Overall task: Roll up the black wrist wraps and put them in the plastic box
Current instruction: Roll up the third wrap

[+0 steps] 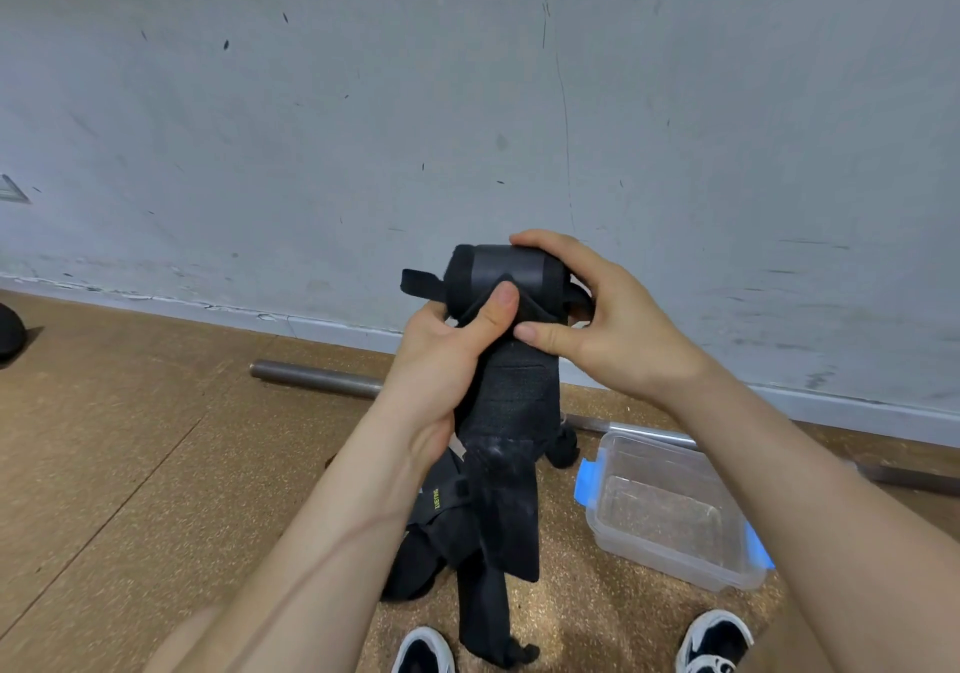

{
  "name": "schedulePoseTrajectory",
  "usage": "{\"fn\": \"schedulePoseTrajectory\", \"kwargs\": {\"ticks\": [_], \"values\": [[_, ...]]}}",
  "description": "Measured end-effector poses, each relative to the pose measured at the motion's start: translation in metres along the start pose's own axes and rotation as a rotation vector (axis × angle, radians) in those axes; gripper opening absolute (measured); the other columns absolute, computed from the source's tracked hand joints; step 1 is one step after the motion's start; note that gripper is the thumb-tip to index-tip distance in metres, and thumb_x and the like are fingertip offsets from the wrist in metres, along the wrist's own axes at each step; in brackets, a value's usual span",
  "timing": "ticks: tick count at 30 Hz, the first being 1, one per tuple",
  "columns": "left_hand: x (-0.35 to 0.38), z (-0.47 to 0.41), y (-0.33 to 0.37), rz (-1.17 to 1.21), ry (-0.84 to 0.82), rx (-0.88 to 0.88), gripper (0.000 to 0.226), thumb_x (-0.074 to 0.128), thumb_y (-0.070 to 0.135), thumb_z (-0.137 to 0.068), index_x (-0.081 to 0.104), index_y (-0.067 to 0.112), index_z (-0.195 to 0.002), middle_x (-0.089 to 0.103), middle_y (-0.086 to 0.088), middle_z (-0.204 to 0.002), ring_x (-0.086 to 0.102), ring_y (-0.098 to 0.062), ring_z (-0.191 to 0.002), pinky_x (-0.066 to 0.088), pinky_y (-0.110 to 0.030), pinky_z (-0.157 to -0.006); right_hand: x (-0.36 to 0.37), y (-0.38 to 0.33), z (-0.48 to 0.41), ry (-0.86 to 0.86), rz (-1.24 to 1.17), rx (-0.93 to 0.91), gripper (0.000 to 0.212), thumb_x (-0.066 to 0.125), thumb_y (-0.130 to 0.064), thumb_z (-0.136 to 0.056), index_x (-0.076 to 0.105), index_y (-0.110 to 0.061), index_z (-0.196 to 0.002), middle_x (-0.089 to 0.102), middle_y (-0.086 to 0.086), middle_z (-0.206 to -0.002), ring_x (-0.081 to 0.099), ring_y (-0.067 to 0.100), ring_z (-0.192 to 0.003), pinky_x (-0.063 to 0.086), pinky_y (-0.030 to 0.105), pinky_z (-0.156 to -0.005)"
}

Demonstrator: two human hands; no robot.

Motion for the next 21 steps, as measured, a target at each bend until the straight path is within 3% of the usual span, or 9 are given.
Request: {"fn": "schedulePoseTrajectory", "kwargs": {"ticks": [2,4,7,11,14,18,21], "values": [[-0.002,0.0,0.003,0.026,0.018,0.017,0.056,0.076,0.031,-0.069,0.065,0.005,-0.117,0.075,-0.013,-0.104,0.074,-0.026,-0.093,0.059,-0.032,-0.07,-0.002,-0.001,0.001,-0.069,-0.141,0.066,0.057,0.073,-0.019,-0.081,0.054,-0.039,-0.13,0.061,-0.013,-0.123,0.061,0.002,-0.1,0.051,0.02,-0.078],[-0.003,-0.001,0.005,0.02,0.017,0.036,0.052,0.077,0.025,-0.07,0.064,0.005,-0.116,0.076,-0.012,-0.1,0.074,-0.025,-0.089,0.058,-0.03,-0.068,-0.004,0.004,0.004,-0.103,-0.28,0.19,0.047,0.071,-0.034,-0.082,0.058,-0.042,-0.127,0.064,-0.013,-0.114,0.058,0.006,-0.086,0.042,0.018,-0.059],[0.0,-0.002,0.004,0.018,-0.013,0.046,0.032,0.071,0.01,-0.084,0.064,0.006,-0.115,0.076,-0.01,-0.102,0.074,-0.025,-0.092,0.06,-0.032,-0.074,-0.004,0.013,0.006,-0.065,-0.466,0.32,0.045,0.069,-0.044,-0.079,0.063,-0.04,-0.123,0.066,-0.007,-0.097,0.055,0.016,-0.074,0.036,0.02,-0.052],[0.0,-0.004,0.004,-0.04,-0.039,0.053,0.032,0.068,0.006,-0.089,0.063,0.007,-0.12,0.075,-0.01,-0.107,0.073,-0.026,-0.097,0.059,-0.032,-0.076,-0.004,0.019,0.009,-0.047,-0.515,0.386,0.049,0.074,-0.031,-0.076,0.064,-0.036,-0.124,0.067,0.001,-0.091,0.047,0.022,-0.072,0.043,0.022,-0.053],[0.0,-0.004,0.0,-0.069,-0.034,0.026,0.029,0.067,0.006,-0.09,0.063,0.011,-0.119,0.076,-0.009,-0.104,0.074,-0.025,-0.093,0.06,-0.032,-0.072,-0.01,0.018,0.008,0.04,-0.382,0.32,0.045,0.074,-0.018,-0.085,0.063,-0.033,-0.126,0.068,0.003,-0.102,0.055,0.013,-0.073,0.046,0.02,-0.058],[0.001,-0.003,-0.005,-0.082,-0.028,-0.028,0.027,0.067,0.003,-0.09,0.066,0.011,-0.116,0.077,-0.009,-0.094,0.075,-0.024,-0.08,0.059,-0.031,-0.062,-0.018,0.012,0.005,0.171,-0.137,0.172,0.051,0.076,-0.005,-0.083,0.062,-0.028,-0.126,0.064,-0.009,-0.122,0.06,-0.004,-0.107,0.05,0.019,-0.09],[0.003,-0.003,-0.005,-0.069,-0.063,-0.062,0.026,0.067,0.0,-0.088,0.068,0.005,-0.114,0.076,-0.011,-0.091,0.074,-0.023,-0.076,0.059,-0.031,-0.062,-0.017,0.005,0.004,0.198,-0.089,0.112,0.054,0.075,0.002,-0.081,0.061,-0.03,-0.122,0.063,-0.014,-0.115,0.062,-0.01,-0.094,0.05,0.01,-0.081]]}}
Point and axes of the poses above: each hand's wrist, its own z-axis away from the middle knuckle, its own x-axis out of the palm, y = z × x, the point moved 7 cm from there along -z, towards the middle knuckle
